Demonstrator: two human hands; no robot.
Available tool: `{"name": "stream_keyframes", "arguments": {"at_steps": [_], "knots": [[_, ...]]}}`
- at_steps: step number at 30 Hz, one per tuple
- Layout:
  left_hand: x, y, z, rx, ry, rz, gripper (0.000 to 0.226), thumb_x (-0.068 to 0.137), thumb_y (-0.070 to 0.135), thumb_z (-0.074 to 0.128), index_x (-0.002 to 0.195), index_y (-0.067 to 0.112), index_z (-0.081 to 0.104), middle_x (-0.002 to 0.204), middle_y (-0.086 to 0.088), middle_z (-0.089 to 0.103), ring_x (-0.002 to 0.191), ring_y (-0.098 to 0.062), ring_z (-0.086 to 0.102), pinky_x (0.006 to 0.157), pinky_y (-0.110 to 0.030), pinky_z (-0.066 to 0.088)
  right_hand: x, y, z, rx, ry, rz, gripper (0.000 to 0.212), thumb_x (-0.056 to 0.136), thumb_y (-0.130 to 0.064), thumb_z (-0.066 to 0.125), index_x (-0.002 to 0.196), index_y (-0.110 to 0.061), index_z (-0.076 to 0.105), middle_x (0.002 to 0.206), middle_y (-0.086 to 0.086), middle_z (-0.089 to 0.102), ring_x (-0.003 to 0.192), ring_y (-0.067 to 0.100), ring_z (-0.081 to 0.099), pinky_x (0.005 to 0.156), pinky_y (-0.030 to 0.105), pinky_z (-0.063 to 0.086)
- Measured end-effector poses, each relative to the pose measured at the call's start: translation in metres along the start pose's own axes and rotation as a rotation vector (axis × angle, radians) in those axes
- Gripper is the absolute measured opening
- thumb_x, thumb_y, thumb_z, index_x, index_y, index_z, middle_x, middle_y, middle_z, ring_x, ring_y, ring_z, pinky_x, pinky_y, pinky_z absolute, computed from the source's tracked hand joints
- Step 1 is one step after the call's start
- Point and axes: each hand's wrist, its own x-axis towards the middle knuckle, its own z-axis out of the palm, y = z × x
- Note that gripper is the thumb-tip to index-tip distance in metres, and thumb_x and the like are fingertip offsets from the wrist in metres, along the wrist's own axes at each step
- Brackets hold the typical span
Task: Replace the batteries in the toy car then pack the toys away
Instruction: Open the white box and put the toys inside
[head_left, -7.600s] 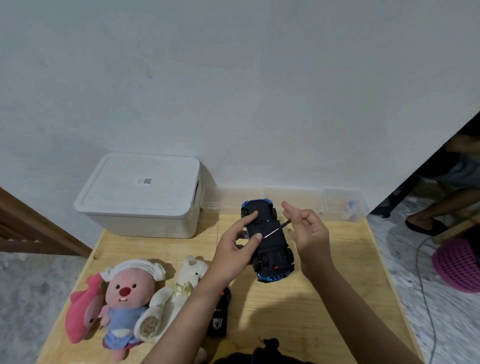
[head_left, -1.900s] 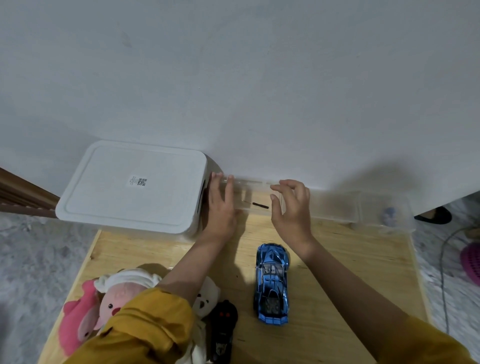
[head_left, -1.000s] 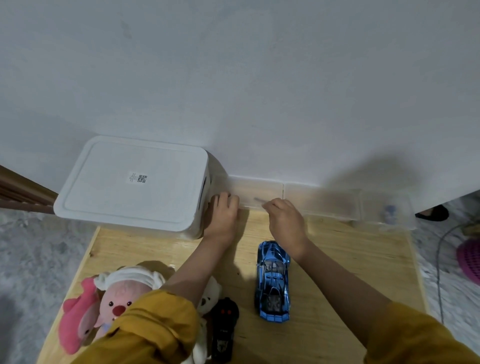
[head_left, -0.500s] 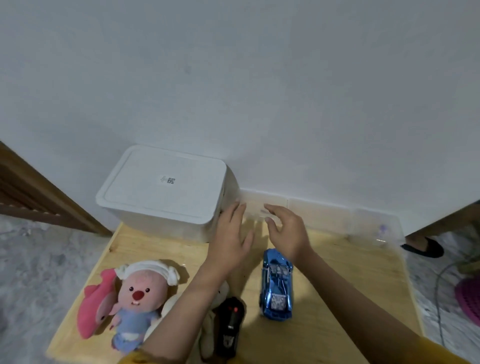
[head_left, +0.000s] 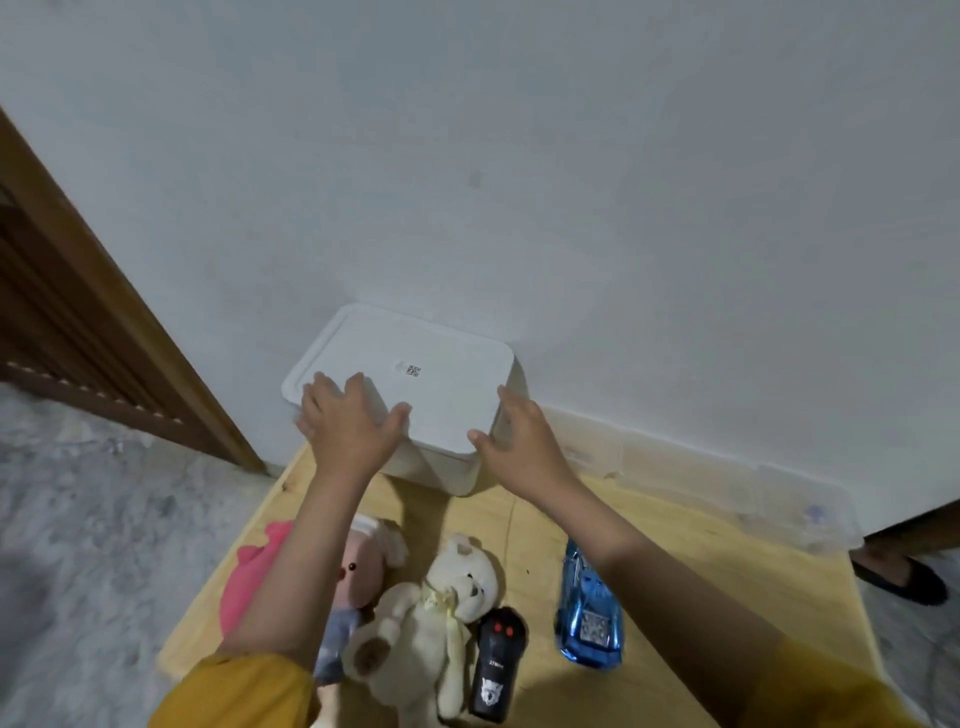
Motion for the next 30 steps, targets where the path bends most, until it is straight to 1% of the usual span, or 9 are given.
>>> {"name": "stream_keyframes", "arguments": {"at_steps": [2,5,10,12,15,16,19,25,30], "knots": [[0.008,-0.008,-0.002,0.046,-0.036,-0.046,0.076,0.079,0.061,0.058,0.137,0.014,0.041,0.150,-0.027,0.015,0.142,-0.040,0.004,0.111,-0.060,0.011,0.005,-0.003,0.004,-0.020,-0.025,0.025,0.074,0.090,-0.038,0.057,0.148,-0.011,0.020,0.152,0.007,0.025,0.141,0.021,0.024,0.112,0.030,0.022],[0.015,-0.012,-0.005,0.056,-0.076,-0.071,0.085,0.075,0.070,0.056,0.139,0.018,0.036,0.154,-0.028,0.003,0.143,-0.042,-0.005,0.111,-0.061,0.006,0.011,-0.006,0.008,-0.052,-0.056,0.036,0.073,0.091,-0.039,0.055,0.148,-0.012,0.019,0.150,0.008,0.027,0.139,0.023,0.026,0.110,0.031,0.026],[0.026,-0.017,-0.011,0.044,-0.125,-0.085,0.095,0.065,0.079,0.059,0.137,0.023,0.034,0.154,-0.028,-0.007,0.142,-0.045,-0.011,0.110,-0.063,0.002,0.015,-0.009,0.015,-0.067,-0.073,0.050,0.073,0.091,-0.041,0.052,0.148,-0.013,0.016,0.152,0.006,0.020,0.140,0.024,0.022,0.111,0.034,0.027],[0.030,-0.018,-0.013,0.057,-0.133,-0.096,0.099,0.059,0.083,0.059,0.134,0.023,0.035,0.153,-0.029,-0.001,0.141,-0.047,-0.003,0.111,-0.062,0.007,0.014,-0.010,0.016,-0.068,-0.062,0.053,0.074,0.091,-0.041,0.053,0.148,-0.013,0.016,0.152,0.007,0.019,0.141,0.024,0.020,0.111,0.034,0.027],[0.033,-0.017,-0.018,0.098,-0.103,-0.090,0.108,0.050,0.088,0.057,0.132,0.020,0.039,0.140,-0.026,0.024,0.129,-0.045,0.021,0.106,-0.052,0.026,0.013,-0.015,0.018,-0.075,-0.048,0.072,0.075,0.089,-0.043,0.055,0.146,-0.011,0.019,0.151,0.007,0.018,0.141,0.024,0.017,0.108,0.034,0.029],[0.034,-0.016,-0.019,0.091,-0.092,-0.091,0.110,0.048,0.088,0.059,0.133,0.020,0.040,0.136,-0.024,0.027,0.125,-0.043,0.024,0.102,-0.049,0.030,0.014,-0.017,0.019,-0.076,-0.042,0.082,0.073,0.089,-0.043,0.056,0.144,-0.010,0.023,0.149,0.008,0.019,0.140,0.024,0.016,0.106,0.034,0.030],[0.035,-0.014,-0.023,0.046,-0.076,-0.107,0.112,0.048,0.082,0.068,0.136,0.018,0.040,0.133,-0.022,0.029,0.121,-0.038,0.026,0.095,-0.043,0.037,0.017,-0.026,0.024,-0.078,-0.028,0.109,0.066,0.086,-0.043,0.060,0.136,-0.010,0.031,0.143,0.013,0.020,0.136,0.028,0.014,0.103,0.035,0.031],[0.034,-0.011,-0.031,-0.026,-0.041,-0.105,0.111,0.045,0.078,0.073,0.134,0.018,0.042,0.135,-0.019,0.026,0.124,-0.036,0.022,0.094,-0.040,0.037,0.019,-0.033,0.027,-0.053,0.026,0.123,0.065,0.085,-0.041,0.063,0.134,-0.013,0.031,0.147,0.015,0.012,0.137,0.029,0.007,0.102,0.037,0.032],[0.030,-0.003,-0.040,-0.044,0.002,-0.104,0.114,0.043,0.077,0.075,0.135,0.019,0.043,0.135,-0.018,0.025,0.124,-0.035,0.022,0.092,-0.040,0.040,0.018,-0.038,0.019,-0.038,0.064,0.113,0.066,0.085,-0.040,0.062,0.136,-0.013,0.030,0.146,0.015,0.013,0.134,0.031,0.009,0.101,0.038,0.032]]}}
